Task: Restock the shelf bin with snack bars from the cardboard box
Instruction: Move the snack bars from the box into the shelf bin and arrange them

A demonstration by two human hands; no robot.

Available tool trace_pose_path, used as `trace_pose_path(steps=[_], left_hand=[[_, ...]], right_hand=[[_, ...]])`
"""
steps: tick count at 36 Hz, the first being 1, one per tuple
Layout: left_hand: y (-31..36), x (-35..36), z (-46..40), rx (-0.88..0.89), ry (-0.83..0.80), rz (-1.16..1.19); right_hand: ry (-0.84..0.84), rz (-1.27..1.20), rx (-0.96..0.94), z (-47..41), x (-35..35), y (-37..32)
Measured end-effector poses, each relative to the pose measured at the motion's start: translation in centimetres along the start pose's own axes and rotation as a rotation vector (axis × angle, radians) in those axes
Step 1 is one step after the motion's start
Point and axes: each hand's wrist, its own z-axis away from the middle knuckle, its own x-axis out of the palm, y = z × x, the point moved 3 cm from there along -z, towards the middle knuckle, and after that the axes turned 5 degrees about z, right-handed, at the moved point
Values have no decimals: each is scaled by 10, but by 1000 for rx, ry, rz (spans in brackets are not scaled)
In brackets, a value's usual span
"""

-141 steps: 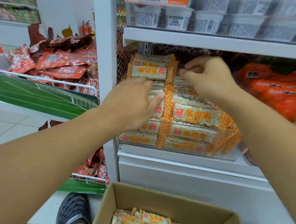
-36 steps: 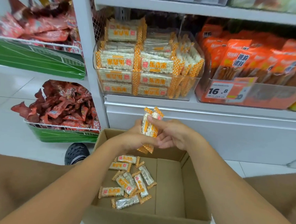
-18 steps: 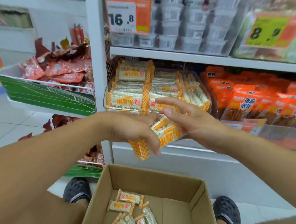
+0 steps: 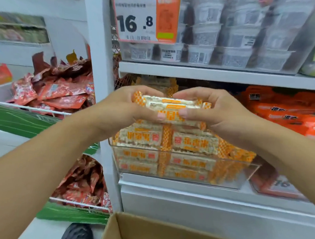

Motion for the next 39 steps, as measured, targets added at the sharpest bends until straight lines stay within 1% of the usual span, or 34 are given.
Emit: trace_pose_path(steps=[2,3,5,7,9,11,14,18,20,21,23,25,26,28,31,35,37,39], left_hand=[[-7,-3,-9,-9,132,59],[-10,-4,-13,-5,211,47],[-15,-7,-18,32,380,-60],[-18,-10,-21,129,486,-268],[-16,-10,-20,224,508,-616],[-16,-7,-20,277,455,-884],[-17,-3,-24,256,313,-1080],[-6,0,-37,102,141,-1331],[3,0,-45,27,73,-1467],[7,-1,-49,-8,40,-1481],[7,-3,-56,-51,-17,-1421],[1,-4,-60,-55,-28,-1367],[-2,-4,-60,-45,-20,-1346],[-6,-6,-58,-16,-3,-1329],[-10,-6,-54,2,3,-1356],[-12,-3,-50,3,-11,-1407],[-13,-3,-49,39,-24,-1449],[-11,-2,-47,79,-34,-1496]], right_hand=[[54,-93,8,-13,6,7],[83,-115,19,-20,8,10],[157,-49,35,-35,11,17],[208,14,40,-49,15,24],[197,31,61,-60,21,30],[157,105,58,-68,25,30],[72,296,55,-77,23,28],[11,330,51,-84,19,31],[18,313,45,-84,17,34],[47,274,53,-85,15,35],[172,178,92,-88,11,37],[315,101,178,-91,6,42],[346,65,228,-92,5,45],[335,-7,293,-93,6,51],[286,81,354,-99,5,58],[253,113,409,-105,7,54],[263,111,414,-106,7,54],[312,63,416,-107,7,54]])
